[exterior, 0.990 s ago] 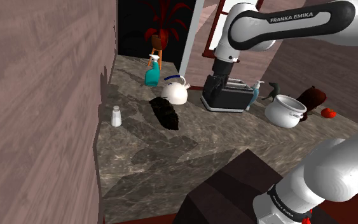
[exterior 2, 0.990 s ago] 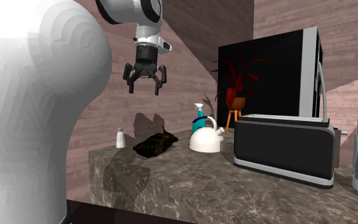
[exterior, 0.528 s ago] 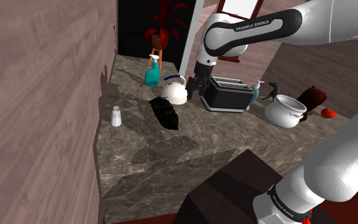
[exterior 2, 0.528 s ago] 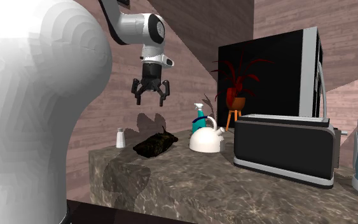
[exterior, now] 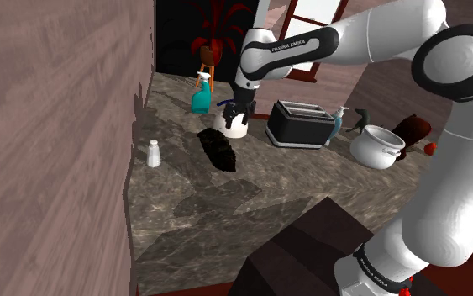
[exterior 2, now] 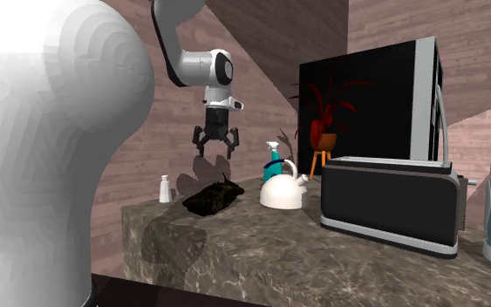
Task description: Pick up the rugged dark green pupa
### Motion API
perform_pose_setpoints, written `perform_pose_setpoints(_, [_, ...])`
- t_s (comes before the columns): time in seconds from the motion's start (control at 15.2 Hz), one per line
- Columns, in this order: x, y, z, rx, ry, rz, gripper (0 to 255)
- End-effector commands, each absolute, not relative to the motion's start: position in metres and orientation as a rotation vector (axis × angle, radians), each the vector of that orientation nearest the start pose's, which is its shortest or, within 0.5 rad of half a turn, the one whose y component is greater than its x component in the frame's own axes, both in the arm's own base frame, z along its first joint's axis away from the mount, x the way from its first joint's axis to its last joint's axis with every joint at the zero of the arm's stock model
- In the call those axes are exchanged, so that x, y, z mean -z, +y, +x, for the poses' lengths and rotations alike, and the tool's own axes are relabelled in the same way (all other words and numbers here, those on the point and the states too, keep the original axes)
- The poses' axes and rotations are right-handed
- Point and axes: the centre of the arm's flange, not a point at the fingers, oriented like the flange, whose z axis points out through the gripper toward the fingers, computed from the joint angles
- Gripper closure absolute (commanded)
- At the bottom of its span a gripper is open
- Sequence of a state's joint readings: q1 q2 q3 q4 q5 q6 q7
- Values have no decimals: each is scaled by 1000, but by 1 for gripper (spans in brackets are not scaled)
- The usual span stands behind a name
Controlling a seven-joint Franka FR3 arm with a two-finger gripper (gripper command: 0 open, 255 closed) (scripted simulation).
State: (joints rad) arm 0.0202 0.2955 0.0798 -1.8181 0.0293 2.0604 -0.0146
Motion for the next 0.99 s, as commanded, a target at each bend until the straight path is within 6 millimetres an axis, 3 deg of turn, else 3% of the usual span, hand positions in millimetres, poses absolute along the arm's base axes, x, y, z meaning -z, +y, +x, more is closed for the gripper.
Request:
perform_pose_setpoints(0.0, [-359, 61, 646, -77, -142, -3094, 0])
perform_pose_setpoints(0.33, [-331, 66, 701, -60, -124, -3102, 0])
perform_pose_setpoints(0.92, [-291, 66, 701, -60, -124, -3102, 0])
